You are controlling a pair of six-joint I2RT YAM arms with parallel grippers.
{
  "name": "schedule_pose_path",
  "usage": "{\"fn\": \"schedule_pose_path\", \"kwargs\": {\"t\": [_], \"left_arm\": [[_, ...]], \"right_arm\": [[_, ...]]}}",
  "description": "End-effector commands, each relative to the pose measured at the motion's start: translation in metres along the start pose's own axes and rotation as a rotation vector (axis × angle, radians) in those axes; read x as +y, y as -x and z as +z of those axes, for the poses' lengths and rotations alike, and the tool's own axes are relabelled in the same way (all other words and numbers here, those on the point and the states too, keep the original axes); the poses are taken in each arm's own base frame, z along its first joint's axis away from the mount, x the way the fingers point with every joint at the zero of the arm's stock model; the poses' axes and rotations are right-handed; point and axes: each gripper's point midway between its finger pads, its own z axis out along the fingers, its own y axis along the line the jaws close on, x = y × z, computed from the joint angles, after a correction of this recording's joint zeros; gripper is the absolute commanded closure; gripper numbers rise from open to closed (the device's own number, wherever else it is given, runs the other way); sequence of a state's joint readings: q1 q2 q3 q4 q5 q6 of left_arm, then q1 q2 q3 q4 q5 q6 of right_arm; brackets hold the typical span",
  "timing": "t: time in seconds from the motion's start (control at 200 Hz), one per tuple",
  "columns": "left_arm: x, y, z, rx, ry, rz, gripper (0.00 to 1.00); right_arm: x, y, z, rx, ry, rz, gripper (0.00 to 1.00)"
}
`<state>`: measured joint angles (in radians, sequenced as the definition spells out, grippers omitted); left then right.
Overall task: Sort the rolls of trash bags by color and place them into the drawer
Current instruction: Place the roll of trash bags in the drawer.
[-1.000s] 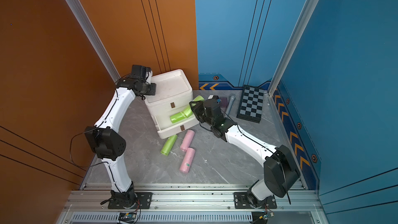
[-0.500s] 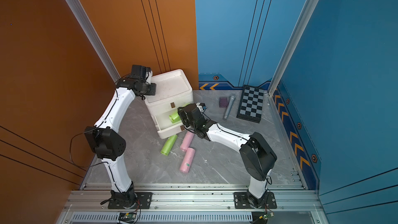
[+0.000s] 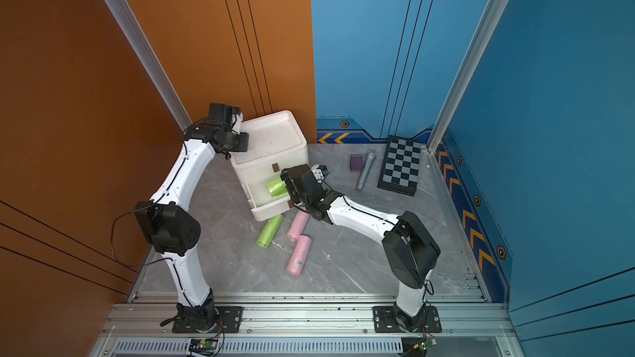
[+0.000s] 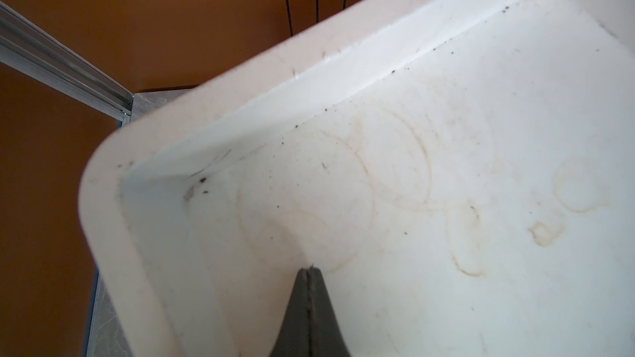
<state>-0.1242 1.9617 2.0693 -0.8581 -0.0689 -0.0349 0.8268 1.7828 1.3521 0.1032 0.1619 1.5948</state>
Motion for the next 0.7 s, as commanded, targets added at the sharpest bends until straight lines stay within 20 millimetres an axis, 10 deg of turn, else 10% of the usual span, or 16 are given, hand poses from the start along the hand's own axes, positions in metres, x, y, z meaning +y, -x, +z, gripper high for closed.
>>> {"fn": "schedule_pose_path", "kwargs": {"t": [0.0,0.475,0.696], "left_arm": [[-0.006,-0.127,0.04,0.494,-0.034,0.004,1.0],[-0.007,-0.128,0.041,0.497,-0.037,0.002,1.0],[-0.006,-0.127,0.038,0.491,-0.035,0.002,1.0]], "right_arm": [[0.004,0.002,-0.001,-0.024,-0.012,-0.014,0.27],[0.012,0.018,-0.043,-0.07,0.015,-0.135,0.28],[-0.038,0.025,-0.078,-0.068,-0.192,-0.419,0.26]]}}
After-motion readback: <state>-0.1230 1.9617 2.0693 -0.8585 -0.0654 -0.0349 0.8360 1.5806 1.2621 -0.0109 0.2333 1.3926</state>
